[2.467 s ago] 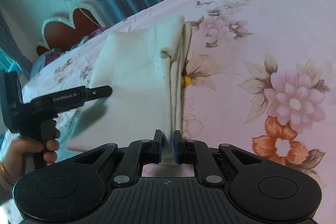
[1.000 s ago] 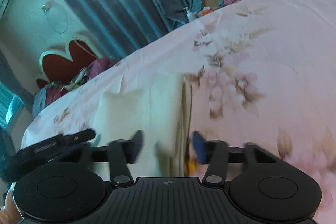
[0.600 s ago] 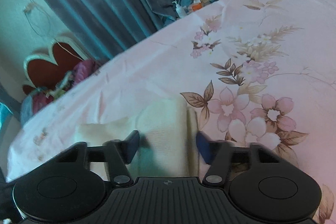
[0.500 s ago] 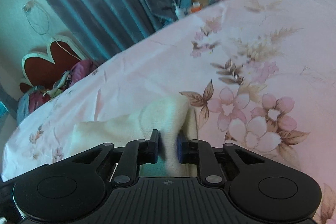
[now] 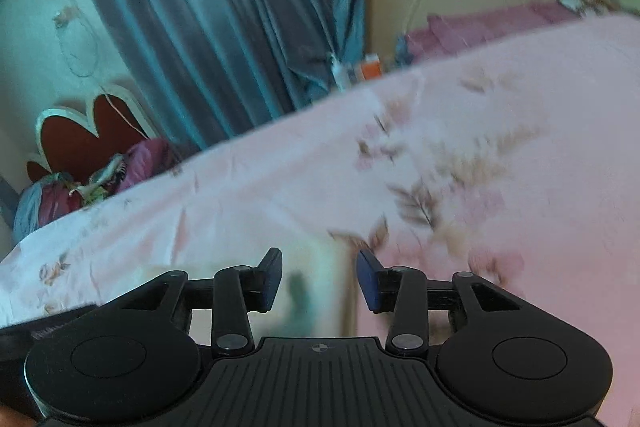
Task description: Fold small clothes
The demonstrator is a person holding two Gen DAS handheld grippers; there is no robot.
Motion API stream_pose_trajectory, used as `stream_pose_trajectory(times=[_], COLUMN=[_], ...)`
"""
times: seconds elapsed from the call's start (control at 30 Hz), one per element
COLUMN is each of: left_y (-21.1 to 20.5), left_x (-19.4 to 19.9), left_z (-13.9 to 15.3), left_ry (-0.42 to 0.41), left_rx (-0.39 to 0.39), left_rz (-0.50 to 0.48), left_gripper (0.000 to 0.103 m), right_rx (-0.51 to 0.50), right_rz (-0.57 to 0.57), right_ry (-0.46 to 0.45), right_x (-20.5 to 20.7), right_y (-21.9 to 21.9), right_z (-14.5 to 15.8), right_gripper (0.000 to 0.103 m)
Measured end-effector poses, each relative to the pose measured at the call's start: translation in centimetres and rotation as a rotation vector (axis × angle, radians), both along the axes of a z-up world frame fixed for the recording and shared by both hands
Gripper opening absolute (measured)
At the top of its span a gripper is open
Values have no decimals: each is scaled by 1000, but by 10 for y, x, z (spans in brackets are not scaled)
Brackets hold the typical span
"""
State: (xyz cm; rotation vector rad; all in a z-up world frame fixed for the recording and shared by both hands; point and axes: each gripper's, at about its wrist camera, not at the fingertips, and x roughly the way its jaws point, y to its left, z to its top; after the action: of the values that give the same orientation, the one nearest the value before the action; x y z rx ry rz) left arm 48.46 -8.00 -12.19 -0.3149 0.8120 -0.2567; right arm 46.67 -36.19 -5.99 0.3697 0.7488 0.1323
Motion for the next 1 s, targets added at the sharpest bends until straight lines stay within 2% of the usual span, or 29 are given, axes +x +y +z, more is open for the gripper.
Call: stream_pose_trajectory(times=[0.13,0.33,0.53,0.63,0.77,1.0], left_y=[-5,-7,-3,0,-6,4], left_x=[5,5,6,6,-3,-42], left_z=[-2,-7,-15,-16,-2,12], left_ry=[4,5,7,20,-10,-40], left_rx=[31,61,53,41,106,100], left_rz=[9,12,17,24,21,-14], left_gripper=[62,63,69,70,69,66], right_rx=[-103,-195,-202,-173,-132,-98], right_rz=[78,96,87,81,86,116], right_ry=[-13,41,46,53,51,7], right_x=[10,20,20,21,14,-36], right_y=[29,42,40,34,29,20], right_z=[2,-28,-44,-45,-27,5], right_gripper=[41,41,41,41,41,41])
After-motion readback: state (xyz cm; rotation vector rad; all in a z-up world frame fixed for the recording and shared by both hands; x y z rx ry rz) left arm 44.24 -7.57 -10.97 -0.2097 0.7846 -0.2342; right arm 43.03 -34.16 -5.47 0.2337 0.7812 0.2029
